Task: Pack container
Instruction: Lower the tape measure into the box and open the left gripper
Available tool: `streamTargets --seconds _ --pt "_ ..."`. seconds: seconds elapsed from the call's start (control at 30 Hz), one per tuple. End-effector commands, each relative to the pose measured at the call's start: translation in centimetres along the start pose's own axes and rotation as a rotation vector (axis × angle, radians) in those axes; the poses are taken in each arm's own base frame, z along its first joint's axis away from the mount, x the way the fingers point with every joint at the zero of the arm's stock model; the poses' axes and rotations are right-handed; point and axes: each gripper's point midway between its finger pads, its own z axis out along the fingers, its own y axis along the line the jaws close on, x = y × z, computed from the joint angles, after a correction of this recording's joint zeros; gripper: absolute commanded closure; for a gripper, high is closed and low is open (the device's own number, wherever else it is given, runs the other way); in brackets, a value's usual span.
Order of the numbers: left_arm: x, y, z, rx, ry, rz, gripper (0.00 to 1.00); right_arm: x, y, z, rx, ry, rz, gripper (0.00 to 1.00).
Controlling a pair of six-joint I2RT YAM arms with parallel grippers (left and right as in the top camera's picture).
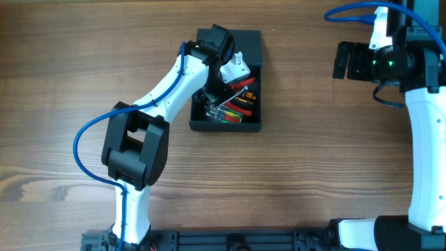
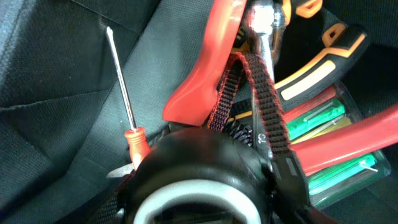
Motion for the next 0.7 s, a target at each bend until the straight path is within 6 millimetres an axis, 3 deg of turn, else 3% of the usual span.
streamTargets --seconds 0.0,0.17,0.3,0.57,0.67 --pt "0.4 -0.5 0.6 0.036 0.015 0.004 0.22 0.1 0.0 0.2 -0.006 0.005 -0.004 0.00" --pt "0.1 -0.7 -0.7 0.026 -0.001 0.011 0.16 0.1 0.0 0.2 -0.006 0.005 -0.005 0.00" --pt "-0.1 -0.1 -3.0 -0.024 -0.021 -0.019 0.01 0.0 0.0 0.2 -0.006 0.005 -0.005 0.00" --pt "-1.2 1.2 -10.8 -0.173 -0.138 -0.034 0.00 -0.3 0.1 0.2 -0.008 -0.011 -0.004 0.00" --pt "-0.9 2.3 -14.5 -0.252 -0.196 -0.144 0.00 -0.9 0.1 0.1 -0.011 -0.034 -0.003 0.00"
